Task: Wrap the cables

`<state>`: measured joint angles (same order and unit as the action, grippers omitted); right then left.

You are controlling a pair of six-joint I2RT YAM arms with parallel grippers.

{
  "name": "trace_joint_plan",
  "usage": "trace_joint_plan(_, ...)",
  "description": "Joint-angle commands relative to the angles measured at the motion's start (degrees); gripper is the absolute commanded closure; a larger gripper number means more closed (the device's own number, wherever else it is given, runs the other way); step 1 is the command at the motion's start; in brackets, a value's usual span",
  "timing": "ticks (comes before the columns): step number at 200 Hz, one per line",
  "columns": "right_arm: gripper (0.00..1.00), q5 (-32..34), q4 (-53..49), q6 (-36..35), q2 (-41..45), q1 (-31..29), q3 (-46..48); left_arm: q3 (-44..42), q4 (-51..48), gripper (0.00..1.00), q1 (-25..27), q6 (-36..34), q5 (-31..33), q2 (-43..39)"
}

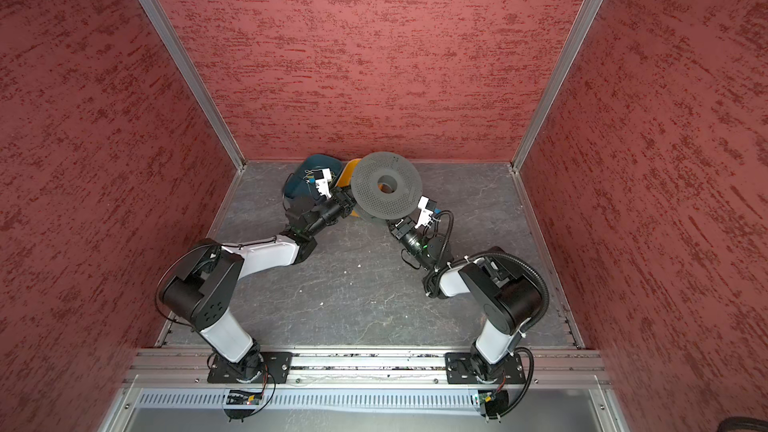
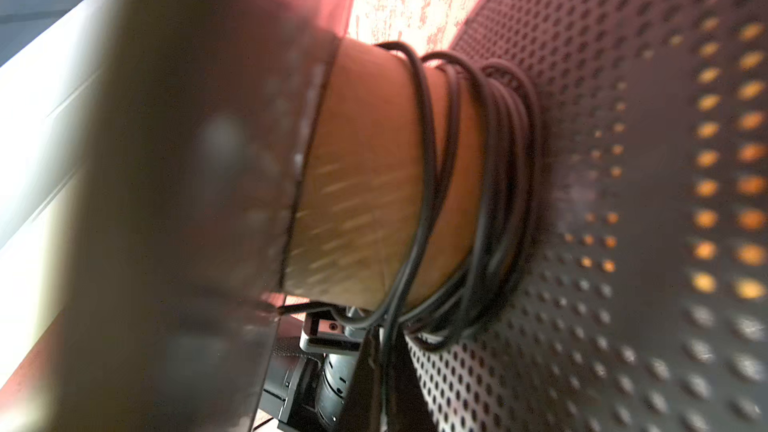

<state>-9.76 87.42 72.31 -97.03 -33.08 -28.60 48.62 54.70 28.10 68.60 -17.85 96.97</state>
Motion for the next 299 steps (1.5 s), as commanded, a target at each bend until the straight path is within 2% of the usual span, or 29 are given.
trace_joint_plan(1, 0.86, 0.1, 5.9, -3.1, -0.3, -0.9, 0.6, 0.2, 4.4, 1.0, 1.3, 1.9, -3.5, -2.1)
trace_joint_plan(17, 0.78, -1.0, 5.8, -4.3, -0.8, -0.3, 1.4, 1.0, 0.6, 1.0, 0.5, 1.6, -4.3, -2.9)
trace_joint_plan(40, 0.77, -6.1, 5.8, -3.4, -3.4, 1.6, 0.5, 1.3, -0.4, 1.0, -0.6, 2.0, -5.0, -2.3)
trace_joint_plan(91, 0.72, -7.2, 5.9, -5.0, -3.8, 4.1, 6.7, 2.9, 4.4, 1.0, -2.0, 4.0, -9.0, 3.7)
trace_joint_plan(134, 0.54, -8.9, 5.8, -5.9, -1.7, 6.5, 14.1, 3.3, 6.0, 1.0, -1.8, 4.0, -10.4, 6.8)
trace_joint_plan(167, 0.43, -8.1, 5.8, -9.6, 1.0, 8.0, 20.6, 2.7, 9.0, 1.0, -1.6, 5.7, -11.6, 9.8)
trace_joint_plan(194, 0.28, -12.6, 4.3, -13.2, 3.0, 8.8, 23.8, 3.7, 6.6, 1.0, -1.4, 5.2, -13.8, 10.3)
trace_joint_plan(226, 0.25, -12.5, 2.4, -14.8, 5.9, 9.0, 28.2, 3.1, 3.5, 1.0, -0.3, 2.9, -12.9, 8.5)
trace_joint_plan(258, 0.26, -8.8, -1.9, -14.6, 13.3, 11.0, 34.0, 0.8, 6.3, 1.0, 0.4, 4.2, -12.9, 9.7)
trace_joint_plan(269, 0.26, -8.3, -6.1, -14.8, 19.2, 11.7, 35.1, 0.0, 7.5, 1.0, 0.7, 4.6, -12.8, 10.2)
trace_joint_plan(286, 0.26, -6.6, -20.2, -16.2, 30.1, 12.2, 34.7, -0.9, 8.0, 1.0, 1.2, 4.7, -12.8, 10.8)
trace_joint_plan(299, 0.26, -3.0, -34.2, -17.1, 41.7, 12.4, 34.2, -1.4, 8.2, 1.0, 1.7, 4.4, -12.7, 11.3)
